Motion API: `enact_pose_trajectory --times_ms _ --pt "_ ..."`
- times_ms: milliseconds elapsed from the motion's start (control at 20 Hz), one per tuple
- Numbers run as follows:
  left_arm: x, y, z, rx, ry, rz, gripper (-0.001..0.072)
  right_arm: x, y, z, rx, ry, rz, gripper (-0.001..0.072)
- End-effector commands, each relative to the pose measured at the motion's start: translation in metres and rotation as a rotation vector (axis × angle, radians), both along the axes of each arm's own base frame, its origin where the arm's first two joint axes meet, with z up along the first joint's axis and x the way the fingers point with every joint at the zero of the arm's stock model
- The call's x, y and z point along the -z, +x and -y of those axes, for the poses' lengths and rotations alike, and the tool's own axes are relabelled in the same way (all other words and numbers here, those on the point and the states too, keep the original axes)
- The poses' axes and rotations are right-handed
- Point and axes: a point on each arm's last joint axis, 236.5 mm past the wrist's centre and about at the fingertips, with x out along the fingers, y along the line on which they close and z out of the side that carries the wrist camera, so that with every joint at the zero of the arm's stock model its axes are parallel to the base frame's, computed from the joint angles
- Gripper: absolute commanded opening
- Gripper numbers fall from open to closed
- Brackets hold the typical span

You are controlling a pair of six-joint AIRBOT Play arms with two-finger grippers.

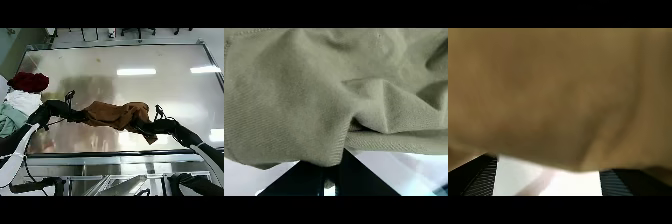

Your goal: Fold the shirts.

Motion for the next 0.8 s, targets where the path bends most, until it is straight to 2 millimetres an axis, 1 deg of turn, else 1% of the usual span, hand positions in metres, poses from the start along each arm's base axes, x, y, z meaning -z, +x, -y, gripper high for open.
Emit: enact_pose_trajectory --times_ms 0,50,150,200,250,300,350,400,450,500,550,600,650,700,750 --pt "0.001 0.005 -0.009 -0.029 0.003 0.008 0.0021 0.015 0.015 -0.002 0.007 -0.022 -0.018 0.0553" --pt "0.001 0.005 -0.011 -0.032 0.002 0.002 0.0021 0.021 0.014 -0.004 0.002 -0.026 -0.032 0.0532" --pt "0.001 0.005 -0.012 -0.034 0.002 0.002 0.0021 0.026 0.011 -0.007 -0.009 -0.031 -0.044 0.0525" --pt "0.001 0.006 -0.012 -0.035 0.001 0.005 0.0021 0.026 0.011 -0.009 -0.013 -0.033 -0.041 0.0470" --pt "0.001 0.006 -0.012 -0.035 0.002 0.006 0.0021 0.025 0.011 -0.010 -0.018 -0.032 -0.038 0.0270" --pt "0.001 0.006 -0.012 -0.035 0.002 0.006 0.0021 0.023 0.012 -0.012 -0.027 -0.033 -0.028 0.0117" --pt "0.001 0.006 -0.012 -0.035 0.002 0.005 0.0021 0.022 0.013 -0.013 -0.033 -0.031 -0.025 0.0102" --pt "0.001 0.006 -0.012 -0.035 0.002 0.005 0.0021 0.020 0.014 -0.015 -0.037 -0.028 -0.021 0.0015" --pt "0.001 0.005 -0.012 -0.034 0.002 0.004 0.0021 0.016 0.015 -0.017 -0.043 -0.021 -0.016 0.0019" --pt "0.000 0.005 -0.012 -0.033 0.001 0.005 0.0021 0.007 0.017 -0.020 -0.053 -0.010 -0.002 0.0019" --pt "-0.003 0.006 -0.012 -0.033 0.000 0.013 0.0021 -0.008 0.020 -0.023 -0.070 0.006 0.028 0.0019" --pt "-0.012 0.009 -0.013 -0.038 -0.003 0.039 0.0020 -0.033 0.025 -0.027 -0.097 0.028 0.080 0.0019" --pt "-0.031 0.015 -0.016 -0.049 -0.009 0.087 0.0020 -0.065 0.031 -0.029 -0.119 0.057 0.142 0.0018" --pt "-0.057 0.021 -0.020 -0.057 -0.020 0.144 0.0020 -0.105 0.037 -0.027 -0.134 0.089 0.219 0.0019" --pt "-0.095 0.028 -0.026 -0.067 -0.034 0.218 0.0020 -0.156 0.042 -0.021 -0.142 0.121 0.316 0.0019"
